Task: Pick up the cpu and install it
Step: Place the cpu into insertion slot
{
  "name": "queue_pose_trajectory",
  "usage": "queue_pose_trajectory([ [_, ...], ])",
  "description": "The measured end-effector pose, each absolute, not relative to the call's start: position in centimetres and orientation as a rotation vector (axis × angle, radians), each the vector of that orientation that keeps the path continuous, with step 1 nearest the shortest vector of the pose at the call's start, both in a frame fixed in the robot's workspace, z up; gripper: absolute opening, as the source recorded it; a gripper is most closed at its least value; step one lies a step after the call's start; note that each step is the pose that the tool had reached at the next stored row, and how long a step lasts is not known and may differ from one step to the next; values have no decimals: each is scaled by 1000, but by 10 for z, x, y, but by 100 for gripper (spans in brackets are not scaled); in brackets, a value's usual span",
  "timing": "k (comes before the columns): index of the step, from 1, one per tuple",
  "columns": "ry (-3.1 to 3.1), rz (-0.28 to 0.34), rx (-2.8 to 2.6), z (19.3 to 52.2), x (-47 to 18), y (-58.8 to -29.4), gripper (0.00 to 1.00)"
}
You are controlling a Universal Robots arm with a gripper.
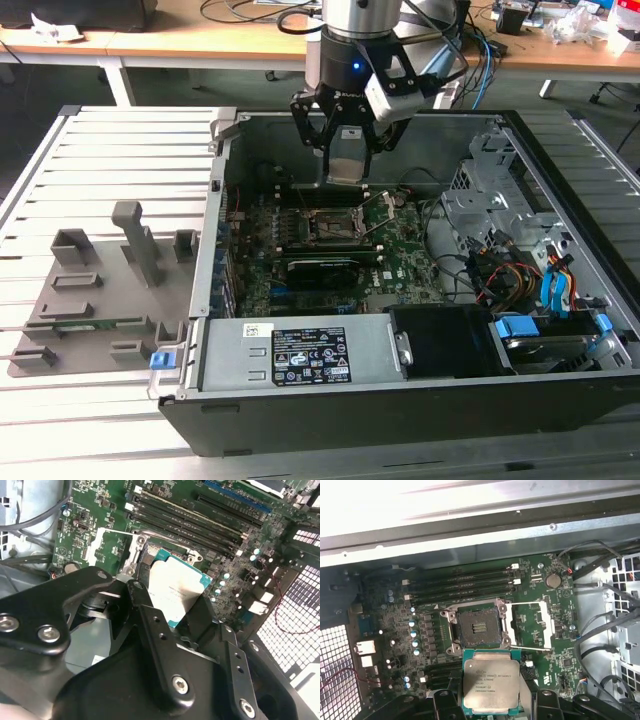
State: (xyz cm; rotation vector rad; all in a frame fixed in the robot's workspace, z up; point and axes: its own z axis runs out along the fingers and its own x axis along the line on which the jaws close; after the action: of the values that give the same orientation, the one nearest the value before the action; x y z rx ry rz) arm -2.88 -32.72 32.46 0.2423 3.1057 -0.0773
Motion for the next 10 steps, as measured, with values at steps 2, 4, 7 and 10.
queue_pose_trajectory([
  [2,3104,-78,262,325,-29,-327,54],
  [4,3102,-78,293,325,-29,-327,54],
  [7,3097,-79,355,325,-29,-327,54],
  [10,3092,-79,399,325,-29,-327,54],
])
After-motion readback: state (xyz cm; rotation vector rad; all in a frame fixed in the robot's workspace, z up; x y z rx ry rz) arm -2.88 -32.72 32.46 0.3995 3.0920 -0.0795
